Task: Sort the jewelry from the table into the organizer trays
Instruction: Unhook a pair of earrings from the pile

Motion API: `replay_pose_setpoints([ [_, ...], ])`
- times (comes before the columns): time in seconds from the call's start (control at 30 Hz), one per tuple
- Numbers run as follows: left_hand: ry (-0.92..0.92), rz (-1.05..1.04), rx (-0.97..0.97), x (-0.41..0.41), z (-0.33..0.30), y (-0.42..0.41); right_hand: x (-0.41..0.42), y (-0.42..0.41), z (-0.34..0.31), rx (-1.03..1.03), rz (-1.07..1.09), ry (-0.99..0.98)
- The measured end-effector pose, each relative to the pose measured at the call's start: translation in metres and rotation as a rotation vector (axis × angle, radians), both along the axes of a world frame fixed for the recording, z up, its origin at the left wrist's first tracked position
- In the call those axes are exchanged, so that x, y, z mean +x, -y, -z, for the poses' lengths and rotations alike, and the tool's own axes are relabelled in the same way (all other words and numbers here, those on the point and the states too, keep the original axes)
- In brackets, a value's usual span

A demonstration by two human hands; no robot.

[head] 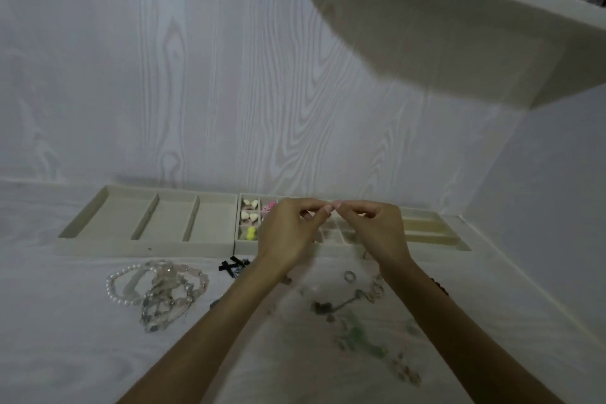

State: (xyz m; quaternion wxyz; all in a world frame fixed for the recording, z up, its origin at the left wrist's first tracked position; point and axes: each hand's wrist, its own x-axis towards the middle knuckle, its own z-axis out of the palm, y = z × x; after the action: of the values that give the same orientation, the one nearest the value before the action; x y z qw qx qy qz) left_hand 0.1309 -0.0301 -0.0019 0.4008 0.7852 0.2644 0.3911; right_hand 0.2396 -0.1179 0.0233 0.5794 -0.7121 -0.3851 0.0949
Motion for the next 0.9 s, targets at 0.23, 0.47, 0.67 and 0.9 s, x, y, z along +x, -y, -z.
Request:
replay_pose_setpoints([
  [0.23, -0.286, -0.037, 0.144, -0.014, -0.005, -0.056, 0.020, -0.058, -0.002, -0.115, -0.081, 0.291],
  [0.47, -0.960, 0.023, 0.199, -0.050, -0.006, -0.093, 0.083, -0.085, 0.008, -0.540, -0.058, 0.445],
  [0.67, -1.081, 0.118, 0.180, -0.057, 0.000, -0.096, 0.091, -0.102, 0.032, -0.635, -0.053, 0.562],
  [0.9, -1.058, 0.127, 0.204, -0.055, 0.005, -0.102, 0.093, -0.108, 0.038, -0.710, -0.051, 0.668],
])
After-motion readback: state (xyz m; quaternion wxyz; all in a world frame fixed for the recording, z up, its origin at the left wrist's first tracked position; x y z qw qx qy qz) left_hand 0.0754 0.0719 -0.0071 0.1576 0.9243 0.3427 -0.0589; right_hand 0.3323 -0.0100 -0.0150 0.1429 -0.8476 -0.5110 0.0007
